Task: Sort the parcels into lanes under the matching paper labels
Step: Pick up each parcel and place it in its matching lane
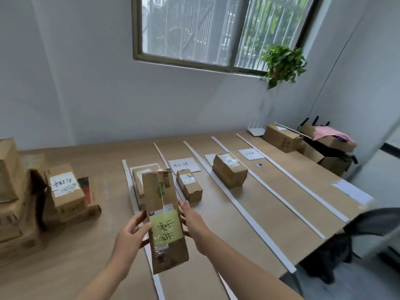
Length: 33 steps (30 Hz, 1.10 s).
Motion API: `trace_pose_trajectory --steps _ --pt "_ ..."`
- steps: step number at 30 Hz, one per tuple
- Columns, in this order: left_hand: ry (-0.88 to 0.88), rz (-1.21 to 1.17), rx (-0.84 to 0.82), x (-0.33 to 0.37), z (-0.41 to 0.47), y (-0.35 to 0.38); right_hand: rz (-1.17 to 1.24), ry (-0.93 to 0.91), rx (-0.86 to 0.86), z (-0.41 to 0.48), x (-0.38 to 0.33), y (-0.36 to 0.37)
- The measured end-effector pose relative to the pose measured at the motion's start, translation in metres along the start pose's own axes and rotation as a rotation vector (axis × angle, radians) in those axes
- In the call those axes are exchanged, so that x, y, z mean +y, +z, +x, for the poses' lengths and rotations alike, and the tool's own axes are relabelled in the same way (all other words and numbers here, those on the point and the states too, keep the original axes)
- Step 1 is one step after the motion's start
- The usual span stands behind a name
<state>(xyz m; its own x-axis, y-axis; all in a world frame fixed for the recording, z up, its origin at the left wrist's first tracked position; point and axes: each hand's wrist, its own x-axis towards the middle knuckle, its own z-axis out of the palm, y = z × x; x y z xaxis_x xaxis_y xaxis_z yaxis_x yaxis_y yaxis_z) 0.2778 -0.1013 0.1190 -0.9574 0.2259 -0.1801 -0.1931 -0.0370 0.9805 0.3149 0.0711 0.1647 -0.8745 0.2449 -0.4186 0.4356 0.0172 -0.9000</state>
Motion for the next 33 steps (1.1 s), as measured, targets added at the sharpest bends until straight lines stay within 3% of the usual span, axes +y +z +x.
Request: trace_pose_trajectory --steps 11,19,24,33 --pt "0.010 0.081 -0.100 -0.008 -0.047 0.110 0.063 -0.017 0.040 -0.041 0.055 -0.110" --pt "0.062 0.087 -0.097 -0.019 -0.078 0.267 0.005 -0.110 0.020 -0.060 0.076 -0.268" --pt "0.045 0.120 -0.178 -0.047 -0.086 0.371 0.023 -0.113 0.115 -0.065 0.124 -0.369" --pt "-0.072 0.127 -0.197 -0.112 -0.031 0.500 0.004 -0.072 0.203 -0.008 0.174 -0.489"
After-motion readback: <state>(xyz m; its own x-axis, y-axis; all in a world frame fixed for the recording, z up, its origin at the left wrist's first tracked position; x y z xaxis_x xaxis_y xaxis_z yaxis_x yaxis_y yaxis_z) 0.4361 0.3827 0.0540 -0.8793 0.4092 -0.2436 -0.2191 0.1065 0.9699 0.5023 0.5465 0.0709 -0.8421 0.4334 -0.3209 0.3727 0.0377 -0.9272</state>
